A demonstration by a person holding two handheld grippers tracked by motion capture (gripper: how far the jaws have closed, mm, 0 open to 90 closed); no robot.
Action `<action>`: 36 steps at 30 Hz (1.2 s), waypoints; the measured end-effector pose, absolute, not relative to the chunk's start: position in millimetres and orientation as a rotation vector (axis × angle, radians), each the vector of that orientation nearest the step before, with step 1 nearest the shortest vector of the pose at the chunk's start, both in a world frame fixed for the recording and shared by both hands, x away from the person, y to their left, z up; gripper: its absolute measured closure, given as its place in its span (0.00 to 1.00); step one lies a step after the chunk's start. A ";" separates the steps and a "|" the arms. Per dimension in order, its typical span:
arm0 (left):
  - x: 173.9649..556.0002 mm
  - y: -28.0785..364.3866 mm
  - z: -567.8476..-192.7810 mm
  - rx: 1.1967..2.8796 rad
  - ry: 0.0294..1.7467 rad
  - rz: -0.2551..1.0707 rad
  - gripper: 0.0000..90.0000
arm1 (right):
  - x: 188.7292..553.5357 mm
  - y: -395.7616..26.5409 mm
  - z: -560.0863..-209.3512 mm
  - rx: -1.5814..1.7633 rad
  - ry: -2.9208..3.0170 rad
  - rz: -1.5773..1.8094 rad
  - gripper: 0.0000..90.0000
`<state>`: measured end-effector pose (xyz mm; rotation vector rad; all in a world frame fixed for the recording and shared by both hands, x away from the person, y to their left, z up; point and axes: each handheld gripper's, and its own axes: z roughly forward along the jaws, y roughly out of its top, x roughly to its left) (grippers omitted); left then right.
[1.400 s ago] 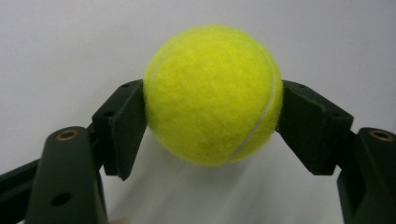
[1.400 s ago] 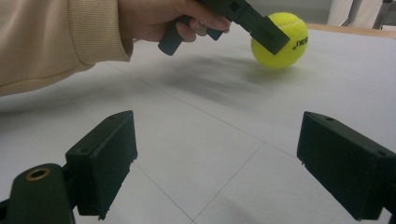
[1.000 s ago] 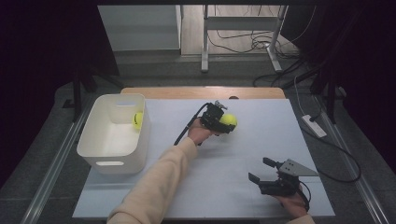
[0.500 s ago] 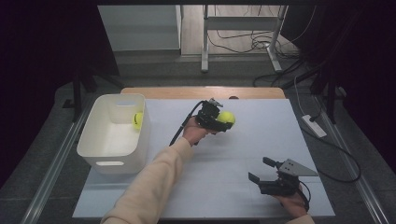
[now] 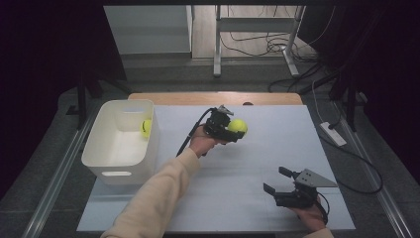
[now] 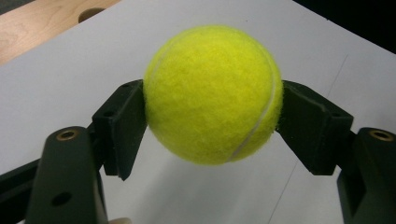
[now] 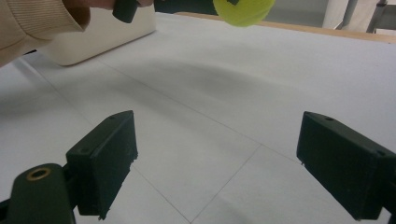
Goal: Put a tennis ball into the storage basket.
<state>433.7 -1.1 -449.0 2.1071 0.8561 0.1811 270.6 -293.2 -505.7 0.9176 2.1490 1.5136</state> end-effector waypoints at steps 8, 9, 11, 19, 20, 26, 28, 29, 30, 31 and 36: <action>428.0 4.1 -441.9 2.096 0.840 0.194 0.31 | 270.4 -293.2 -505.5 0.918 2.147 1.513 0.14; 428.0 4.1 -441.9 2.096 0.840 0.194 0.31 | 270.4 -293.2 -505.5 0.918 2.147 1.513 0.14; 425.5 6.3 -440.1 2.081 0.844 0.197 0.31 | 270.7 -293.0 -505.6 0.918 2.148 1.510 0.14; 421.0 18.2 -434.8 2.064 0.848 0.206 0.31 | 270.6 -292.5 -505.8 0.917 2.150 1.508 0.14; 421.0 18.2 -434.8 2.064 0.848 0.206 0.31 | 270.6 -292.5 -505.8 0.917 2.150 1.508 0.14; 418.7 22.5 -434.3 2.055 0.851 0.209 0.31 | 270.7 -292.5 -505.8 0.917 2.150 1.506 0.14; 417.6 25.1 -434.4 2.053 0.851 0.211 0.31 | 270.7 -292.5 -505.8 0.918 2.150 1.506 0.14; 417.0 26.4 -434.3 2.054 0.852 0.213 0.31 | 270.8 -292.5 -505.9 0.917 2.150 1.506 0.14; 416.6 27.4 -434.4 2.051 0.854 0.215 0.31 | 270.8 -292.5 -505.9 0.917 2.150 1.506 0.14; 416.4 28.4 -434.4 2.047 0.855 0.214 0.31 | 270.9 -292.5 -506.0 0.917 2.151 1.506 0.14; 416.2 33.3 -434.8 2.039 0.867 0.218 0.31 | 271.1 -292.8 -506.3 0.919 2.149 1.508 0.14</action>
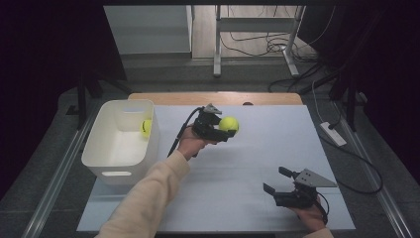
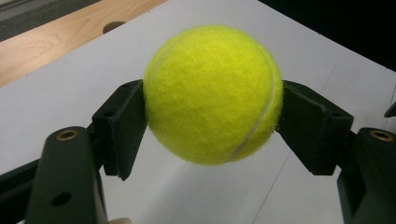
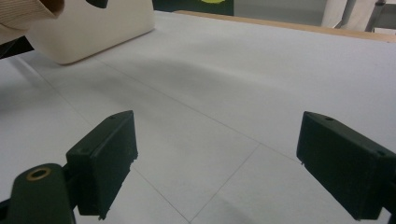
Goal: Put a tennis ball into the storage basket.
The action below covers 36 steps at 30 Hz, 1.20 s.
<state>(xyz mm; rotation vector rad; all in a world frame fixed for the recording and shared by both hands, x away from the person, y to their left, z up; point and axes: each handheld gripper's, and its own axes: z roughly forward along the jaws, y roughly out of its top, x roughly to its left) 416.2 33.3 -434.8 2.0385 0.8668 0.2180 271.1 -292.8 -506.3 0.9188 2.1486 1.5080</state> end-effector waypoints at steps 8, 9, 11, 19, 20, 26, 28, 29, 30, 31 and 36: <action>412.0 43.6 -430.6 2.030 0.875 0.240 0.31 | 270.9 -292.5 -506.2 0.915 2.150 1.505 0.14; 411.6 45.3 -429.9 2.029 0.879 0.242 0.31 | 270.9 -292.5 -506.2 0.915 2.150 1.505 0.14; 410.7 48.5 -428.7 2.026 0.884 0.249 0.31 | 270.9 -292.6 -506.1 0.915 2.150 1.504 0.14; 407.1 58.5 -424.6 2.011 0.894 0.267 0.31 | 271.0 -292.5 -505.9 0.914 2.151 1.502 0.14; 406.7 60.0 -423.4 2.011 0.893 0.272 0.31 | 270.9 -292.4 -505.9 0.913 2.151 1.501 0.14; 404.4 62.9 -420.3 2.005 0.901 0.290 0.31 | 270.9 -292.1 -505.5 0.911 2.150 1.502 0.14; 403.2 64.3 -419.0 2.001 0.902 0.292 0.31 | 270.7 -291.8 -505.2 0.911 2.147 1.506 0.14; 402.6 64.9 -418.6 1.999 0.902 0.292 0.31 | 270.6 -291.8 -505.2 0.911 2.147 1.505 0.14; 402.0 65.3 -418.1 1.999 0.901 0.295 0.31 | 270.6 -291.8 -505.2 0.912 2.147 1.505 0.14; 401.3 66.0 -417.6 1.999 0.899 0.296 0.31 | 270.7 -292.0 -505.1 0.912 2.149 1.503 0.14; 399.1 68.8 -415.6 1.997 0.897 0.301 0.31 | 270.9 -291.7 -505.1 0.912 2.149 1.502 0.14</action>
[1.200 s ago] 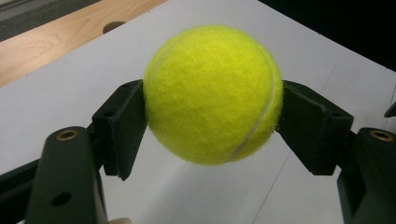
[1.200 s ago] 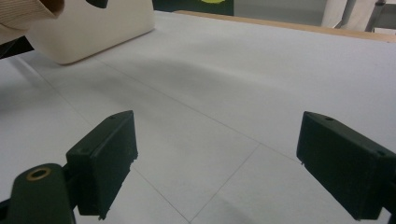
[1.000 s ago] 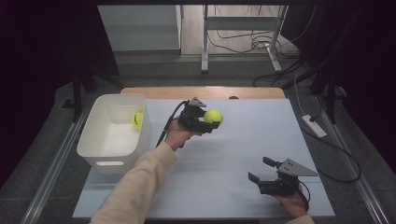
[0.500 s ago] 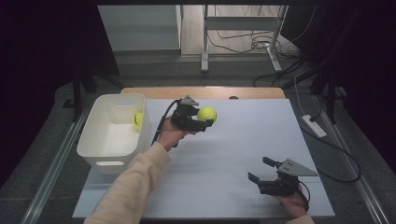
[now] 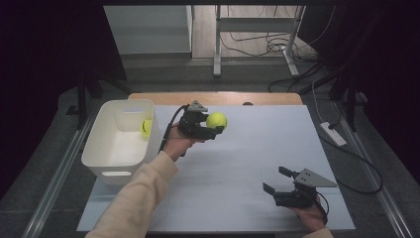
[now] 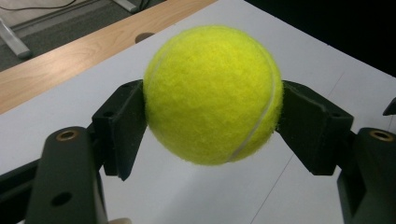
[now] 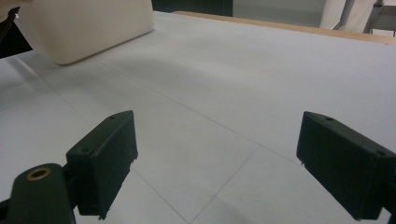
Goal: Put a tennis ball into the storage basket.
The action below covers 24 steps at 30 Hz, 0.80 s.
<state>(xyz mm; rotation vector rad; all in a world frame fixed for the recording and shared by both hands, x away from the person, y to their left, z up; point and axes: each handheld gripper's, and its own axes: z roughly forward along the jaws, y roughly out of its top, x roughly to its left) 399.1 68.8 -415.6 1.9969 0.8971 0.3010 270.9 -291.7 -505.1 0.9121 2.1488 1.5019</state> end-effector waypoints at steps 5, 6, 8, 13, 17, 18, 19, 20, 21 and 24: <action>396.9 72.8 -413.3 1.991 0.900 0.306 0.31 | 271.2 -291.4 -505.4 0.911 2.148 1.500 0.14; 396.4 73.5 -412.8 1.992 0.900 0.308 0.31 | 271.0 -291.6 -505.1 0.911 2.148 1.501 0.14; 394.7 75.6 -410.5 1.986 0.901 0.312 0.31 | 270.7 -291.8 -505.0 0.912 2.145 1.503 0.14; 391.5 79.1 -406.4 1.978 0.898 0.320 0.31 | 270.7 -291.7 -504.8 0.914 2.144 1.504 0.14; 389.5 83.3 -403.1 1.966 0.902 0.324 0.31 | 270.6 -291.7 -504.7 0.910 2.148 1.501 0.14; 389.0 84.0 -402.5 1.964 0.904 0.325 0.31 | 270.6 -291.6 -504.7 0.910 2.147 1.502 0.14; 388.6 84.6 -402.0 1.963 0.903 0.327 0.31 | 270.6 -291.6 -504.7 0.911 2.146 1.503 0.14; 388.6 84.6 -402.0 1.963 0.903 0.327 0.31 | 270.7 -291.5 -504.8 0.912 2.144 1.504 0.14; 388.1 85.5 -401.2 1.962 0.903 0.329 0.31 | 270.7 -291.5 -504.8 0.912 2.144 1.504 0.14; 387.0 88.0 -399.1 1.957 0.902 0.333 0.31 | 270.7 -291.7 -504.6 0.911 2.146 1.501 0.14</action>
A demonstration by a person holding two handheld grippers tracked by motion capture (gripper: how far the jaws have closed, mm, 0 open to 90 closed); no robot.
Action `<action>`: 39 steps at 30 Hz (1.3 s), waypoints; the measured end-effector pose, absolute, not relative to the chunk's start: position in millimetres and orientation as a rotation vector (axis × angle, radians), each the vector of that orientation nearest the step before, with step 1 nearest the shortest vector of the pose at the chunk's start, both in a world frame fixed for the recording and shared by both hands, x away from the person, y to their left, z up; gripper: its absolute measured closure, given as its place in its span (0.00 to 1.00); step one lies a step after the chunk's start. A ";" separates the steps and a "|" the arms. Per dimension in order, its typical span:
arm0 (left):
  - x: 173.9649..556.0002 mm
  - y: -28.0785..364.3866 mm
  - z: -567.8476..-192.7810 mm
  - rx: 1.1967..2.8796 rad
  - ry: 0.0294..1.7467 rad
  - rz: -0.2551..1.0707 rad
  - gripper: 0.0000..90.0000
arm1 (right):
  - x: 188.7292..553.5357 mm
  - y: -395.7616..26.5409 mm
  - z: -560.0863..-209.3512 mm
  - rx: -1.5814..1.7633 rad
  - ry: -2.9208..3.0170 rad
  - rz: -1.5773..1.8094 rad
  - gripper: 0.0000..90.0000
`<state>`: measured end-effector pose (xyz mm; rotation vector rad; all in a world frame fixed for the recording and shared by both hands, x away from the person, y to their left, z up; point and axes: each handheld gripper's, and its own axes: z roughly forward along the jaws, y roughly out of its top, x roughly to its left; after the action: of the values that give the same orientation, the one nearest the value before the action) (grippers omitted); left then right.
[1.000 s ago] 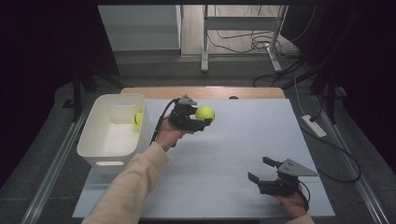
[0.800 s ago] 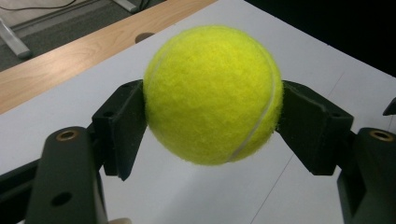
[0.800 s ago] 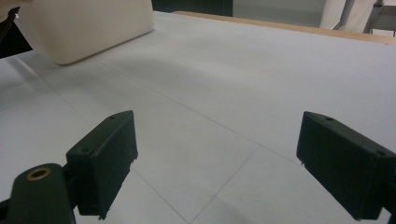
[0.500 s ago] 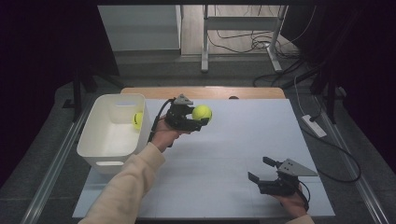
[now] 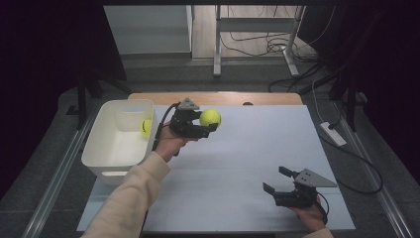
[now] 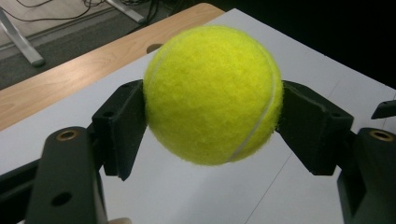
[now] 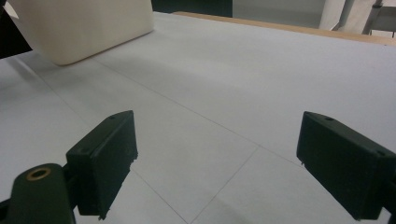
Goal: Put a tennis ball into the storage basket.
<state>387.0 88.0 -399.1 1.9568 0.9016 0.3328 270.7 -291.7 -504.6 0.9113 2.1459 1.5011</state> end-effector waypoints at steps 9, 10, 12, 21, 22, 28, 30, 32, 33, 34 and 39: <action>385.2 94.3 -393.1 1.939 0.902 0.344 0.31 | 270.8 -291.7 -504.7 0.913 2.142 1.501 0.14; 385.3 95.2 -392.0 1.936 0.903 0.346 0.31 | 270.8 -291.8 -504.7 0.913 2.141 1.501 0.14; 385.2 96.8 -390.2 1.933 0.903 0.348 0.31 | 270.8 -291.8 -504.4 0.912 2.139 1.503 0.14; 384.8 100.6 -388.0 1.924 0.911 0.353 0.31 | 270.6 -292.6 -504.4 0.914 2.142 1.502 0.14; 384.6 101.1 -387.5 1.924 0.911 0.355 0.31 | 270.8 -292.4 -504.6 0.912 2.143 1.501 0.14; 382.9 105.0 -384.2 1.918 0.915 0.367 0.31 | 270.6 -292.1 -504.7 0.913 2.140 1.504 0.14; 382.2 106.4 -383.2 1.916 0.916 0.370 0.31 | 270.5 -292.0 -504.6 0.910 2.141 1.503 0.14; 381.5 108.0 -382.1 1.914 0.917 0.374 0.31 | 270.6 -292.2 -504.6 0.912 2.140 1.504 0.14; 381.5 108.8 -381.7 1.913 0.918 0.375 0.31 | 270.6 -292.3 -504.6 0.914 2.140 1.504 0.14; 381.3 109.9 -381.0 1.911 0.920 0.379 0.31 | 270.7 -292.3 -504.6 0.914 2.140 1.504 0.14; 378.6 115.8 -377.6 1.892 0.923 0.386 0.31 | 270.5 -292.2 -504.8 0.917 2.144 1.503 0.14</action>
<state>378.6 115.8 -377.6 1.8920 0.9235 0.3857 270.5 -292.2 -504.8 0.9166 2.1441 1.5028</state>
